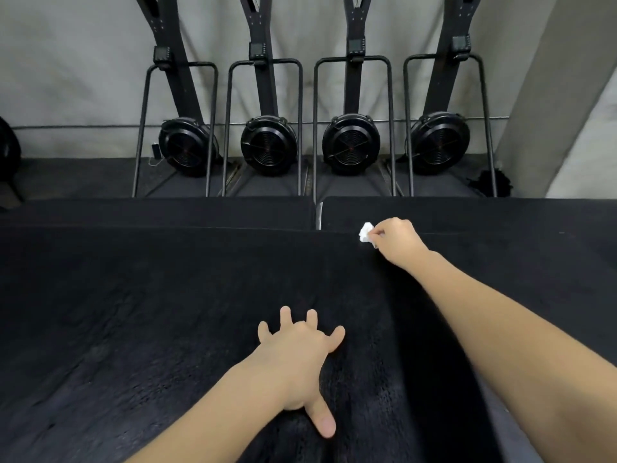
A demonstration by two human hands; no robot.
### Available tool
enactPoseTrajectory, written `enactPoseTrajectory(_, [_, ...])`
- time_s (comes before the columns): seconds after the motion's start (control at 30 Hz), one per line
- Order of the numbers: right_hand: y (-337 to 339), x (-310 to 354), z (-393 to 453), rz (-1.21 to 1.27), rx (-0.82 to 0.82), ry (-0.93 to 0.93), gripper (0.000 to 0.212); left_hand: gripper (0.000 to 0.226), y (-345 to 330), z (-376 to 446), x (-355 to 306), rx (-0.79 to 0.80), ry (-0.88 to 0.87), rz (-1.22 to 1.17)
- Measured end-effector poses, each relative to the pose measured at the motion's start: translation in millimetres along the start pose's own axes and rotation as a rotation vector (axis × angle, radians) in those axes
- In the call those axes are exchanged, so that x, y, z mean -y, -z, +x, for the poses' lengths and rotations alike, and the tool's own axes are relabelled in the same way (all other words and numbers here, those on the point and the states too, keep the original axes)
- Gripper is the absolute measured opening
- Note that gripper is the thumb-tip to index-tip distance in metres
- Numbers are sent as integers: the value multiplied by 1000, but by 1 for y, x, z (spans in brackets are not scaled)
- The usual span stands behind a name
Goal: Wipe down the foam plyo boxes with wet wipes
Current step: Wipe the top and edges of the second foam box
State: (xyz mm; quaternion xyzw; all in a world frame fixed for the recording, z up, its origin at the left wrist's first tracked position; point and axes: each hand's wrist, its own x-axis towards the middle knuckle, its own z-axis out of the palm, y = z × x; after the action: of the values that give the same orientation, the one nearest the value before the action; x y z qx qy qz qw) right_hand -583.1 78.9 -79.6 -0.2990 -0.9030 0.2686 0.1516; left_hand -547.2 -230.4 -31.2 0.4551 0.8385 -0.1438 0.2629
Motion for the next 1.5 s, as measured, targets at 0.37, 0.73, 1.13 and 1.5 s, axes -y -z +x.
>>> enactPoseTrajectory(0.37, [10, 4, -69, 105, 87, 117, 26, 138, 2, 4, -2, 29, 8, 50])
enactPoseTrajectory(0.73, [51, -51, -31, 4, -130, -196, 30, 101, 36, 48, -7, -244, 78, -298])
enactPoseTrajectory(1.13, [26, -20, -46, 10, 28, 8, 36, 84, 38, 73, -21, -184, 187, -277])
enactPoseTrajectory(1.5, [13, 8, -56, 121, -5, -84, 37, 87, 44, 73, -21, -171, 192, -319])
